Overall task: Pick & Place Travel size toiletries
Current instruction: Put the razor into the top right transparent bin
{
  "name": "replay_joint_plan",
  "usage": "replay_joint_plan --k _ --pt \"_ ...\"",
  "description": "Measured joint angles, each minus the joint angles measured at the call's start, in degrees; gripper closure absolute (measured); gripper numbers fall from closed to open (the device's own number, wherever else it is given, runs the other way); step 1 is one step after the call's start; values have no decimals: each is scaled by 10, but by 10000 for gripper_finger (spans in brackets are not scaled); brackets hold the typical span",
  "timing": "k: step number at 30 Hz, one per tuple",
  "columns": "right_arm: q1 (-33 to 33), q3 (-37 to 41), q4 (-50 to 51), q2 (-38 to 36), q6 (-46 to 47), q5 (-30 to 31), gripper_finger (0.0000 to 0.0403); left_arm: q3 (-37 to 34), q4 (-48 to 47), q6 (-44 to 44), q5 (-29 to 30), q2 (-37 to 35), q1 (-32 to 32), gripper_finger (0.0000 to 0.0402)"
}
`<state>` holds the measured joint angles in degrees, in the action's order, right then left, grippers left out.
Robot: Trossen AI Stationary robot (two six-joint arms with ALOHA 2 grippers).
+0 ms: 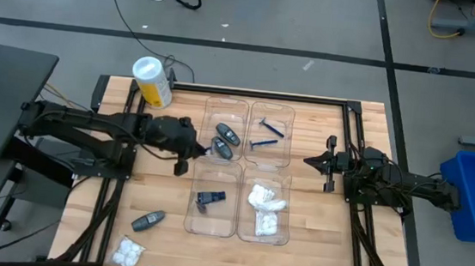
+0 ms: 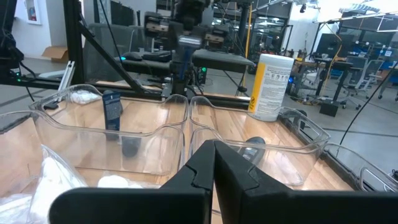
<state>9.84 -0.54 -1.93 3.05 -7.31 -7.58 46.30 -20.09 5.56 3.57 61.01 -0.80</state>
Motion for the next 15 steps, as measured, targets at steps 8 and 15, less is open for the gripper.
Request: replay_joint_plan --k 8,15 --pt "0 0 0 0 0 0 389 0 22 27 10 0 -28 359" --pt "0 0 0 0 0 0 389 0 40 42 30 0 -29 357"
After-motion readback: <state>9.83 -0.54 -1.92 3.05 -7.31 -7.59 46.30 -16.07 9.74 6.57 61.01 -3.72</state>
